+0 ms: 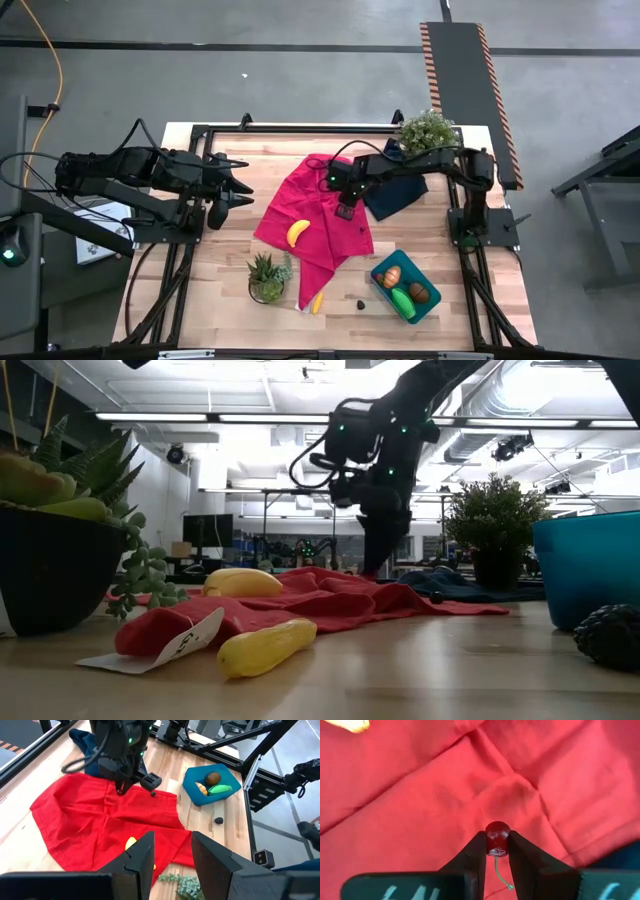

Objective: Pick and placing Produce into tupperware
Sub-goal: Put the red cherry into the blue bin

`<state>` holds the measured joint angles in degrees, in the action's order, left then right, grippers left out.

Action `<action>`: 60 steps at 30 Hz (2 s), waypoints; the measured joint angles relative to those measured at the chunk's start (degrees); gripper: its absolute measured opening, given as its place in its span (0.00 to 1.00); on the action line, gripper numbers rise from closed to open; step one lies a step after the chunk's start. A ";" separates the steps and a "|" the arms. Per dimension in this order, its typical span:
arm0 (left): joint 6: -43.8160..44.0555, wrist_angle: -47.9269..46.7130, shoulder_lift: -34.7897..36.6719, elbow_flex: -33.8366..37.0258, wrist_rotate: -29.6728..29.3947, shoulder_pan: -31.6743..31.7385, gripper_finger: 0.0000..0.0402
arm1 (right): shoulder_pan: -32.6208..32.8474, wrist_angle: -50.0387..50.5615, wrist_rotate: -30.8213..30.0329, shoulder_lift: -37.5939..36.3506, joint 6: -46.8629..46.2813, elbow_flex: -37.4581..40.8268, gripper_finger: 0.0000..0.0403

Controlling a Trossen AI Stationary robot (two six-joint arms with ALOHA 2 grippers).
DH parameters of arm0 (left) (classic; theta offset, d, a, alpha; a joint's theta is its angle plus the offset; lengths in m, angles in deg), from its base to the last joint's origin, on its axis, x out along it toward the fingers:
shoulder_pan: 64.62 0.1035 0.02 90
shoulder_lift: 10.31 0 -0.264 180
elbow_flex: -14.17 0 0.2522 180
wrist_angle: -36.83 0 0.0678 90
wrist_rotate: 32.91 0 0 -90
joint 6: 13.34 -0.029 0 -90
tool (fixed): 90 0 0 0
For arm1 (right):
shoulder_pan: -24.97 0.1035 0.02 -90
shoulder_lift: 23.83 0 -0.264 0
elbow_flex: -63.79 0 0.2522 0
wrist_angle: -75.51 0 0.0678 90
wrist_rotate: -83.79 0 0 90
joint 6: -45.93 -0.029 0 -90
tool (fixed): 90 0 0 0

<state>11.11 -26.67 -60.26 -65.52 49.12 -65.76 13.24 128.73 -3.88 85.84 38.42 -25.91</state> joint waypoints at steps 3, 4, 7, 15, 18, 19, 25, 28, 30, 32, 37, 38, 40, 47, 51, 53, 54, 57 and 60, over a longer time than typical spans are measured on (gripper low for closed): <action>-0.02 -0.04 0.02 0.00 0.00 0.00 0.29 | 0.30 0.80 -0.22 -1.78 -1.13 -0.02 0.13; -0.02 -0.04 0.02 0.00 0.01 -0.02 0.29 | 0.40 1.46 -0.05 -2.25 -1.58 -0.02 0.13; -0.10 -0.18 0.02 0.00 0.02 0.00 0.29 | 0.89 2.98 1.32 -3.82 -2.97 -0.02 0.13; -0.42 -0.19 0.02 0.00 0.85 -0.02 0.29 | 3.88 7.97 2.77 -9.10 -6.84 -0.07 0.13; -0.39 -0.17 0.02 0.00 0.85 0.00 0.29 | 5.57 9.99 2.80 -11.07 -8.78 -0.07 0.13; -0.39 -0.19 0.02 0.00 0.87 -0.02 0.29 | 6.16 10.64 2.79 -11.81 -9.33 -0.07 0.13; -0.39 -0.17 0.00 0.02 0.87 -0.02 0.29 | 10.00 12.69 2.78 -15.43 -14.54 -0.07 0.13; -0.37 -0.17 0.00 0.00 0.89 -0.01 0.29 | 12.08 12.79 2.80 -17.03 -17.24 -0.07 0.13; -0.37 -0.15 0.00 0.00 0.99 -0.02 0.29 | 13.35 12.83 2.78 -17.87 -19.48 -0.07 0.13; -0.37 -0.13 0.00 0.00 1.30 0.00 0.29 | 14.56 12.76 2.80 -18.89 -21.56 -0.07 0.13; -0.33 -0.08 0.00 0.00 2.19 -0.02 0.29 | 17.58 13.27 2.81 -21.26 -25.45 -0.09 0.13; -0.33 -0.06 0.00 0.00 2.38 0.00 0.29 | 18.18 13.42 2.80 -21.79 -26.28 -0.09 0.13; -0.31 0.03 0.00 0.01 2.40 -0.01 0.29 | 19.26 13.42 2.81 -23.00 -28.02 -0.09 0.13; -0.13 0.16 -0.02 0.00 2.49 -0.02 0.29 | 22.15 13.49 2.43 -28.03 -31.22 -0.09 0.13; 0.25 0.29 -0.02 0.00 2.49 -0.02 0.29 | 23.53 14.16 2.31 -31.21 -32.53 -0.11 0.13; 0.86 0.34 -0.02 0.00 2.49 0.00 0.29 | 24.06 14.86 2.25 -32.85 -33.24 -0.11 0.13; 1.27 0.37 -0.02 0.00 2.47 0.00 0.29 | 24.34 15.25 2.25 -33.70 -33.77 -0.11 0.13; 2.46 0.40 -0.02 0.00 2.49 0.00 0.29 | 25.31 15.56 2.23 -36.40 -34.08 -0.13 0.13; 4.10 0.40 -0.06 0.00 2.49 0.00 0.29 | 26.43 16.07 2.23 -39.10 -34.02 -0.13 0.13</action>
<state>15.20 -26.27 -60.32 -65.52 51.61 -65.76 39.67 144.80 -1.66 46.74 4.40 -26.04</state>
